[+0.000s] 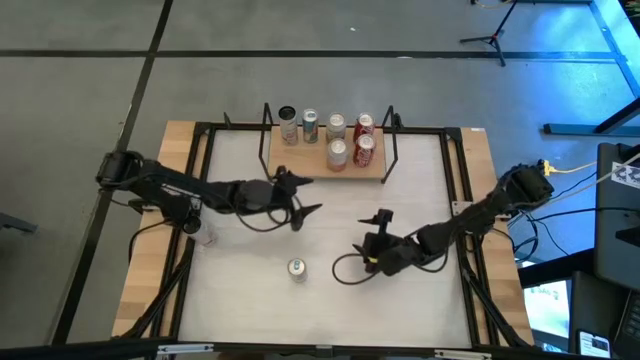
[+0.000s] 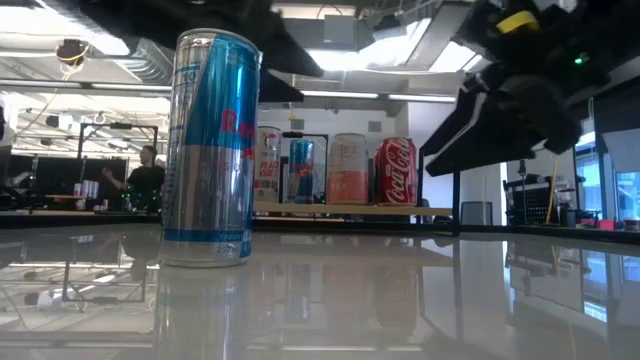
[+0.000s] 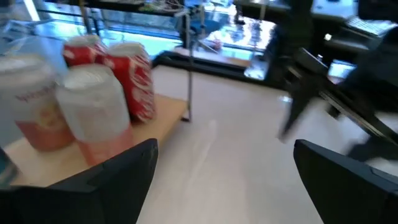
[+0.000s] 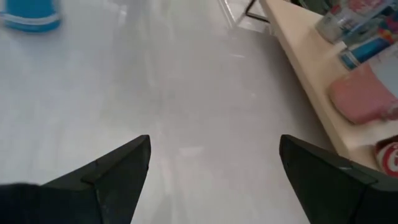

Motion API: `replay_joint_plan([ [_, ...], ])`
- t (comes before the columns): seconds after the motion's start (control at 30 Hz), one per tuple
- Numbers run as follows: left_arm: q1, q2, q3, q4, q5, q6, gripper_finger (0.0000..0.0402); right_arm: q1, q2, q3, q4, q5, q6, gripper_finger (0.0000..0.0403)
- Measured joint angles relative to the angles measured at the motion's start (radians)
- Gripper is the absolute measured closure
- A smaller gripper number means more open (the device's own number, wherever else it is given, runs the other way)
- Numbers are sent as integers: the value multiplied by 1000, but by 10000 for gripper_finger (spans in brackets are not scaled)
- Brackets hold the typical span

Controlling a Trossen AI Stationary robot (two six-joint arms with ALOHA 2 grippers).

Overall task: Place canned beverage on shelf
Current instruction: Put the pink soda can align with the other pink soda can on the shelf

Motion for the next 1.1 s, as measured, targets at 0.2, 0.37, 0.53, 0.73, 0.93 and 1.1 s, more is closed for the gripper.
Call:
replay_joint_plan([
  [0.2, 83, 80, 121, -83, 2, 7, 35, 25, 0, 0, 1, -8, 24, 52],
  [0.37, 179, 168, 193, -81, 26, 18, 35, 21, 0, 0, -6, -7, 70, 52],
  [0.53, 262, 242, 268, -68, 82, 59, 35, 21, 0, 0, -11, -3, 71, 52],
  [0.73, 330, 328, 358, -70, 93, 101, 35, 21, 0, 0, -12, 29, 70, 52],
  [0.93, 374, 398, 409, -72, 104, 112, 35, 12, 1, 0, -11, 46, 71, 52],
  [1.1, 400, 424, 416, -64, 105, 111, 35, 6, 1, 0, -7, 46, 73, 52],
])
